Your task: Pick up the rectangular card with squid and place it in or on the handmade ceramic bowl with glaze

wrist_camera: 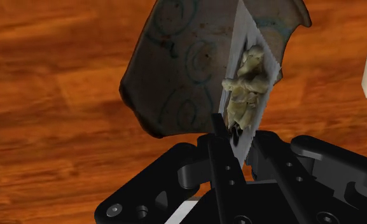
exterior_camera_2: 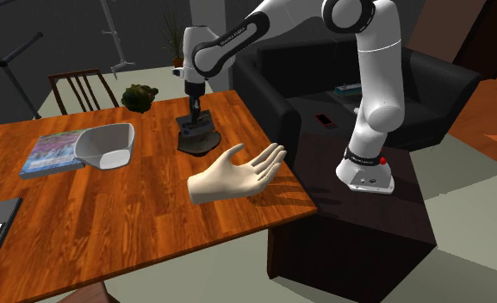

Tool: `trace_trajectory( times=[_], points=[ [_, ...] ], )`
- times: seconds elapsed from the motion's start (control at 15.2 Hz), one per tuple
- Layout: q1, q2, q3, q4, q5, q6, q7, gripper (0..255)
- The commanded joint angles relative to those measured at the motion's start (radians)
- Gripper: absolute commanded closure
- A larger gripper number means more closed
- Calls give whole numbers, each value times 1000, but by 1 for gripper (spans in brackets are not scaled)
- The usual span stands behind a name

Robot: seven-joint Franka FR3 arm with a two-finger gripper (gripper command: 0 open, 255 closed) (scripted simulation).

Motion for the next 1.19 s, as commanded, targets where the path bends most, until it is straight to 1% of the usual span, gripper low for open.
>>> trace_trajectory(
  times=[0.0,0.33,0.59,1.12],
  points=[
    [0,0,0,0,0,0,0,0],
    [0,0,0,0,0,0,0,0],
    [-12,-70,-4,30,1,-100,0,0],
    [-12,-70,-4,30,1,-100,0,0]
  ],
)
